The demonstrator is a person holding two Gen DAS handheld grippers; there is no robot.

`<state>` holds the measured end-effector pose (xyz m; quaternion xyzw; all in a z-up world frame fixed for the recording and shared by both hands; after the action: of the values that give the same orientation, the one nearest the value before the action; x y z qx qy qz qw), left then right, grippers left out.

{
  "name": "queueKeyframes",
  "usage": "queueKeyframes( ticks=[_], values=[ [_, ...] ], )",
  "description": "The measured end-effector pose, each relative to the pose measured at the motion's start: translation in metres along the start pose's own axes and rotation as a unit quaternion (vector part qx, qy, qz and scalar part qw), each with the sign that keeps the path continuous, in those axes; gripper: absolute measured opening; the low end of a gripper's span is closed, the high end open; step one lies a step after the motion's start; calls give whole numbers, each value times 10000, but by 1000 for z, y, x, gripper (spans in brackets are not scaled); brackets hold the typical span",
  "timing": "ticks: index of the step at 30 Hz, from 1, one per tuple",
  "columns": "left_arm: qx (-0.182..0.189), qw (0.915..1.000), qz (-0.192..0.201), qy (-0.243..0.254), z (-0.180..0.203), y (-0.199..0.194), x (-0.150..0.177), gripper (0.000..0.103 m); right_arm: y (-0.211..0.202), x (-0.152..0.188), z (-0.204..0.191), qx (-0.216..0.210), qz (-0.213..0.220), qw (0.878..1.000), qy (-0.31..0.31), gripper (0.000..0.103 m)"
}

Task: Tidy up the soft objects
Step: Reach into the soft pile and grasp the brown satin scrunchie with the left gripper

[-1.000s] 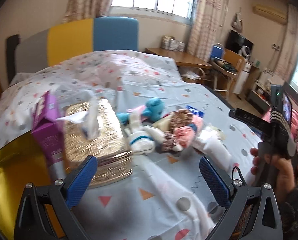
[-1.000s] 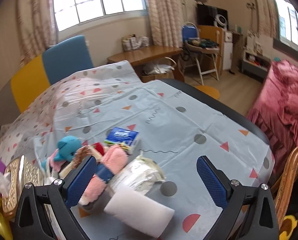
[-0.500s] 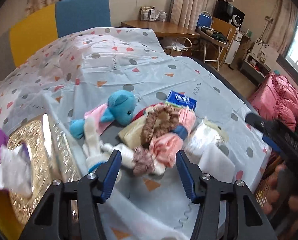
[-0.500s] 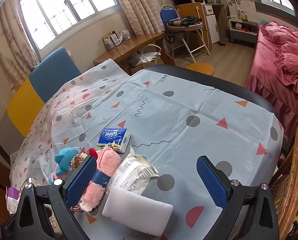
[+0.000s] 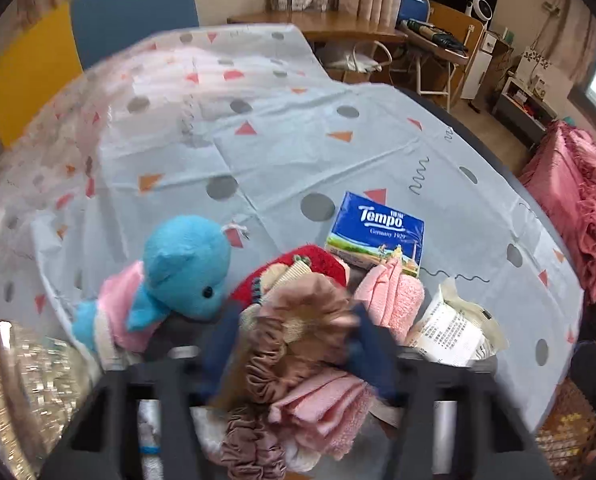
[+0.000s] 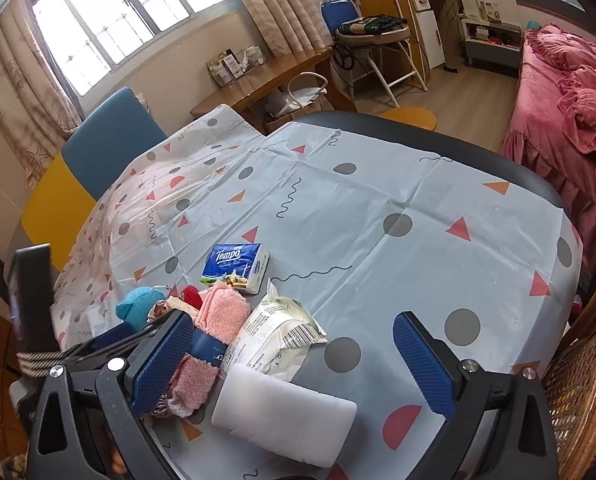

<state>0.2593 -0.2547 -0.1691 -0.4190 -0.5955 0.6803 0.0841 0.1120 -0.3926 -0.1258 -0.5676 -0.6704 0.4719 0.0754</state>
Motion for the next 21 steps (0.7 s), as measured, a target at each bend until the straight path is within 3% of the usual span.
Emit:
queueKeyframes(
  ticks=[2, 5, 11, 15, 18, 21],
  values=[
    [299, 9992, 154, -198, -5, -5, 2, 22, 3, 1, 0, 23, -58, 10000, -22, 102],
    [539, 9973, 386, -315, -11, -24, 9, 18, 6, 5, -2, 7, -128, 9999, -89, 100],
    [812, 9929, 724, -481, -21, -65, 21, 18, 11, 17, -16, -83, -308, 9984, -475, 89],
    [869, 9927, 680, -494, -27, -73, 25, 18, 19, 28, -20, -68, -549, 9964, -650, 87],
    [1296, 9878, 449, -731, -28, -66, 29, 20, 21, 31, -19, 32, -581, 9954, -757, 87],
    [1077, 9905, 558, -653, -27, -74, 30, 20, 24, 35, -17, 49, -706, 9947, -748, 87]
  ],
)
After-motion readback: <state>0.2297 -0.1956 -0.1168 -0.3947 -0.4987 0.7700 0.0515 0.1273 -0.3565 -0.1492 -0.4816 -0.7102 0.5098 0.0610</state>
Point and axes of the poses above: each gripper's, at about its wrist camera, not at the fingertips, and y roughly the way its jaws point, z to its right, x to its underside, the point moved 7 cm from there along y, roughly the way its jaws point, and after that the axes turned 15 degrees about y, right-handed, at the moved point
